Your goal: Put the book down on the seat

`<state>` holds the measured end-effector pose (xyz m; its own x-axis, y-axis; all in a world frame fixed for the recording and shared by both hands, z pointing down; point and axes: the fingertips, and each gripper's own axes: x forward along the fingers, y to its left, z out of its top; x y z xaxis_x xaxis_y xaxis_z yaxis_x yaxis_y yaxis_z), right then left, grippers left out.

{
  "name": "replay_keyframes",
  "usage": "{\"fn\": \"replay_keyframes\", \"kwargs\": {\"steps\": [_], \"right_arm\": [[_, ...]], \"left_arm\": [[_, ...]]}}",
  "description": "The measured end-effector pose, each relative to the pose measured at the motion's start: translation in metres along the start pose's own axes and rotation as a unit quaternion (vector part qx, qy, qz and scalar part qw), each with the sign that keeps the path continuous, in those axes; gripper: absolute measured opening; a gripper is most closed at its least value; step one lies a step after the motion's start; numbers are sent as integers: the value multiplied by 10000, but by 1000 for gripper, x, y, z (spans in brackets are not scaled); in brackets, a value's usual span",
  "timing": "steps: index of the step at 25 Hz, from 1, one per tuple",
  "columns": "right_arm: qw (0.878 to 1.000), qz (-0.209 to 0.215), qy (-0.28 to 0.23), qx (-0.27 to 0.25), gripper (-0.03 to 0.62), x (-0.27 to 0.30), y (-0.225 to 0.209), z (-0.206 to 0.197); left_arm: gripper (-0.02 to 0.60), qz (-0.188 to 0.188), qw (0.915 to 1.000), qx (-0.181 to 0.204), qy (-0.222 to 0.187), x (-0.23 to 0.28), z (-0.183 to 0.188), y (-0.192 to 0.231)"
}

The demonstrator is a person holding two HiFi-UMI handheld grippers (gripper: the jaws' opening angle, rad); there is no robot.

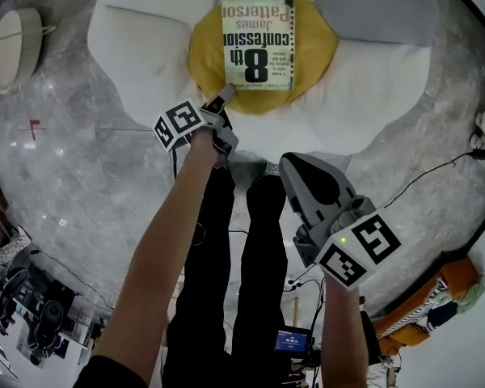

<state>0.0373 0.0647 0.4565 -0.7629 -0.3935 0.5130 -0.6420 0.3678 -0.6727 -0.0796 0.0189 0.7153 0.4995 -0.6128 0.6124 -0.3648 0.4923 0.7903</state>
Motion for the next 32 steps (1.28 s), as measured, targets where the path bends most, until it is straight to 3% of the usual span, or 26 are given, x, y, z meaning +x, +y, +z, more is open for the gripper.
{"fn": "replay_keyframes", "kwargs": {"steps": [10,19,25,32], "right_arm": [[10000,-33,66,54,15,-1,0,-10],[9998,-154,108,85,15,-8,9,1],[9995,-263,95,115,15,-24,28,11],[9993,-368,65,17,15,-43,53,31]], "left_arm": [[192,48,9999,127,73,-13,-9,2],[189,78,9985,410,340,-27,-19,-27],[115,126,9959,748,486,-60,-30,-61],[29,169,9876,1444,588,-95,-31,-105]]}}
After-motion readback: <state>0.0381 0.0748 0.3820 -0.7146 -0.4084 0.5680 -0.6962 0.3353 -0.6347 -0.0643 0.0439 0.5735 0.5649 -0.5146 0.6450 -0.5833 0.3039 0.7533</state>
